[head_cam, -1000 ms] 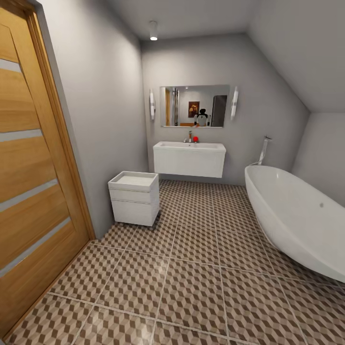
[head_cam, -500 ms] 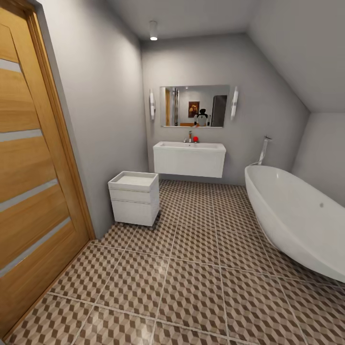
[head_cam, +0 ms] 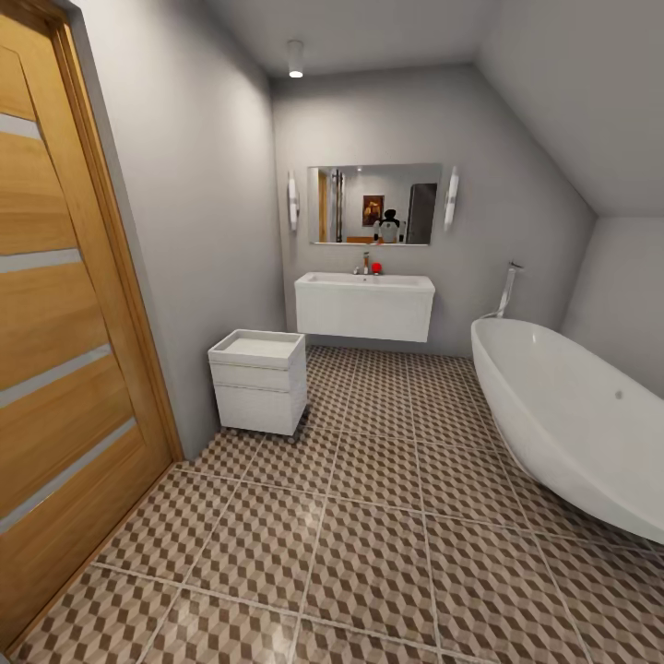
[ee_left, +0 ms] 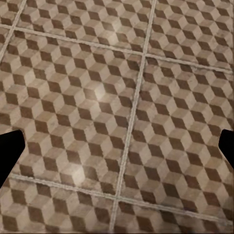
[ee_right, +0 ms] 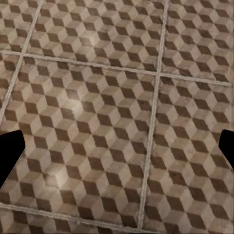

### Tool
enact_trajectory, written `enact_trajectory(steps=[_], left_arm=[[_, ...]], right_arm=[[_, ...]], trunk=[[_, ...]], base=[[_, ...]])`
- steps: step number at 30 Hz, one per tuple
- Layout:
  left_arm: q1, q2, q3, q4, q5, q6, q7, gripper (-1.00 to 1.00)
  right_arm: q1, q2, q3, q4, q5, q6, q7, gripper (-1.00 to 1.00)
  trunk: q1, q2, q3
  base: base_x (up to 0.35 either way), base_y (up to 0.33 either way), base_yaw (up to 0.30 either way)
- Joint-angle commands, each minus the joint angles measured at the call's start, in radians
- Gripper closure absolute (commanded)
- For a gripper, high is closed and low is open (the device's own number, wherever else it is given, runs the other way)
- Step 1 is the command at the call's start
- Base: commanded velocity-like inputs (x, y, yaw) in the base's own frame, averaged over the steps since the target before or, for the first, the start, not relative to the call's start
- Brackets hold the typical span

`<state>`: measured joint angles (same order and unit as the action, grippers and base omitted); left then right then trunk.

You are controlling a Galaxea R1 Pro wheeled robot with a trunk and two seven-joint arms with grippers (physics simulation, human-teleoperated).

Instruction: Take the four mousetraps from the cabinet in the bathroom and place them on the bathroom floor. Make sure all four end up on the same floor surface, and ensure that at least two of them are either under or directly next to the same bathroom sink.

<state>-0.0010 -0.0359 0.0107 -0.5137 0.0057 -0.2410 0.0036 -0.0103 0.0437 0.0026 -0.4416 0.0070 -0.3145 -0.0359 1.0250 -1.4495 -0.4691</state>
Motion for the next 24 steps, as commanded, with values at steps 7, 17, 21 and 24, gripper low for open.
enact_trajectory(steps=[7, 17, 21, 24], left_arm=[[0.0, 0.004, 0.001, -0.107, 0.0, 0.176, -0.004, -1.0], [-0.006, 0.009, 0.002, -0.479, 0.003, 0.511, -0.001, -1.0], [-0.01, 0.017, 0.003, -0.605, 0.004, 0.635, 0.0, -1.0], [-0.012, 0.02, 0.003, -0.699, 0.005, 0.682, 0.0, -1.0]], right_arm=[[0.0, -0.004, 0.0, -0.139, 0.003, 0.016, -0.008, -1.0], [-0.037, -0.005, 0.0, -0.557, 0.09, 0.374, -0.049, -1.0], [-0.077, 0.001, 0.002, -0.649, 0.124, 0.482, -0.053, -1.0], [-0.099, 0.012, 0.012, -0.678, 0.136, 0.52, -0.054, -1.0]], trunk=[[0.0, 0.0, -0.001], [0.0, 0.0, -0.001], [0.0, 0.0, -0.001], [0.0, 0.0, -0.001]], base=[[0.0, 0.0, 0.0], [0.0, 0.0, 0.0], [0.0, 0.0, 0.0], [0.0, 0.0, 0.0]])
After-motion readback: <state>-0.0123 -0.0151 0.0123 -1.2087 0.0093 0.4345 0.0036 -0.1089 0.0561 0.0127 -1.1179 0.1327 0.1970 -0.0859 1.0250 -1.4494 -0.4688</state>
